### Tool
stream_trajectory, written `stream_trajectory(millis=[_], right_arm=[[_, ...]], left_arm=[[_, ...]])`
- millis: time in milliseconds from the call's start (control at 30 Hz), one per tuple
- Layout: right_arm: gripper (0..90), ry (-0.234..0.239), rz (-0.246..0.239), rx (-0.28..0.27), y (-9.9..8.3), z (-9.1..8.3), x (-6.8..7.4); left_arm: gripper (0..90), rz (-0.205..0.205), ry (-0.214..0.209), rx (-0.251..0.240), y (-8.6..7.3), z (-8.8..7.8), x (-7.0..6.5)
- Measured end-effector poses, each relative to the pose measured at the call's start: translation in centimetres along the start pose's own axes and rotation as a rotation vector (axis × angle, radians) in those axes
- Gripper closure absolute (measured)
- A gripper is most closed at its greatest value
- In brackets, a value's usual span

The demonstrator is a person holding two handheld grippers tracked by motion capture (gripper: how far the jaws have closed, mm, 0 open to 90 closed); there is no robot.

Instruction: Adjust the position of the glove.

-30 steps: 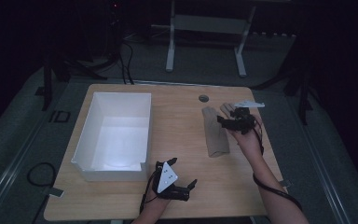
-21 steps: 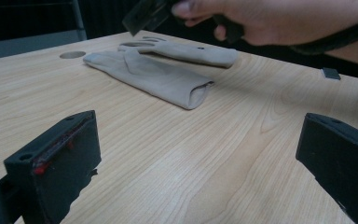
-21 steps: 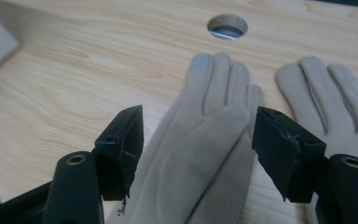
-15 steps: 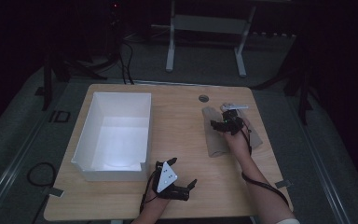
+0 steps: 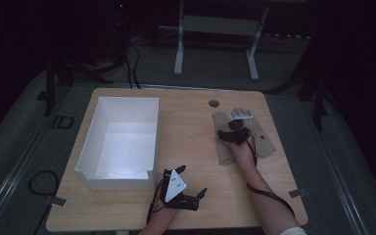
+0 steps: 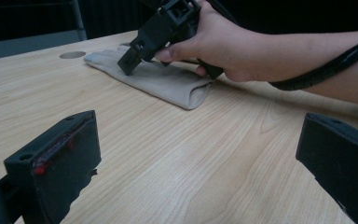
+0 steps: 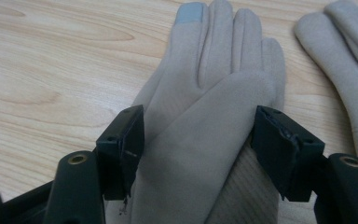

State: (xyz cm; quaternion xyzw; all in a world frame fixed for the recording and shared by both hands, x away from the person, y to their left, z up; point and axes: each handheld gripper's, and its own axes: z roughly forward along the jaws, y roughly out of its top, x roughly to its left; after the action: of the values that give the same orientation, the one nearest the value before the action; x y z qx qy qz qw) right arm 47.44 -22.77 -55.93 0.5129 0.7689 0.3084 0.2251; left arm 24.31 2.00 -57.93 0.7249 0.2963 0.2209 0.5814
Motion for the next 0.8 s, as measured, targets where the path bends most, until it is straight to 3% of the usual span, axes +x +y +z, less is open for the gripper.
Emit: stream_trajectory(millis=[67,200,333,367,467,600,700,800], right_arm=[[36.4,-0.027,-0.022,0.001,-0.1,0.1,0.5],[41.6,-0.033,-0.03,-0.007,-0.2,0.0,0.7],[69.2,0.012,-0.037,0.0,-0.1,-0.3,0.9],[72.4,0.033,-0.034,0.005,0.0,-0.4,0.9],[75.3,0.072,-0.013,0.004,0.2,-1.0,1.2],[75.5,0.081,0.002,-0.021,0.6,-2.1,1.8],[75.8,0.08,0.019,-0.08,1.2,-4.8,2.7],[75.8,0.082,0.035,-0.098,1.4,-5.9,3.1]], left_arm=[[0.1,0.002,0.0,-0.001,0.0,0.0,0.0],[0.1,0.003,0.001,-0.001,0.0,0.0,0.0],[0.1,0.004,0.002,-0.001,0.0,0.0,-0.1],[0.1,0.004,0.002,-0.001,0.0,0.0,-0.1],[0.1,0.002,0.002,-0.001,0.0,0.0,0.0],[0.1,0.0,0.002,-0.001,0.0,0.0,0.0],[0.1,0.003,0.004,-0.001,0.0,0.0,0.0],[0.1,0.003,0.006,-0.001,0.0,0.0,-0.1]])
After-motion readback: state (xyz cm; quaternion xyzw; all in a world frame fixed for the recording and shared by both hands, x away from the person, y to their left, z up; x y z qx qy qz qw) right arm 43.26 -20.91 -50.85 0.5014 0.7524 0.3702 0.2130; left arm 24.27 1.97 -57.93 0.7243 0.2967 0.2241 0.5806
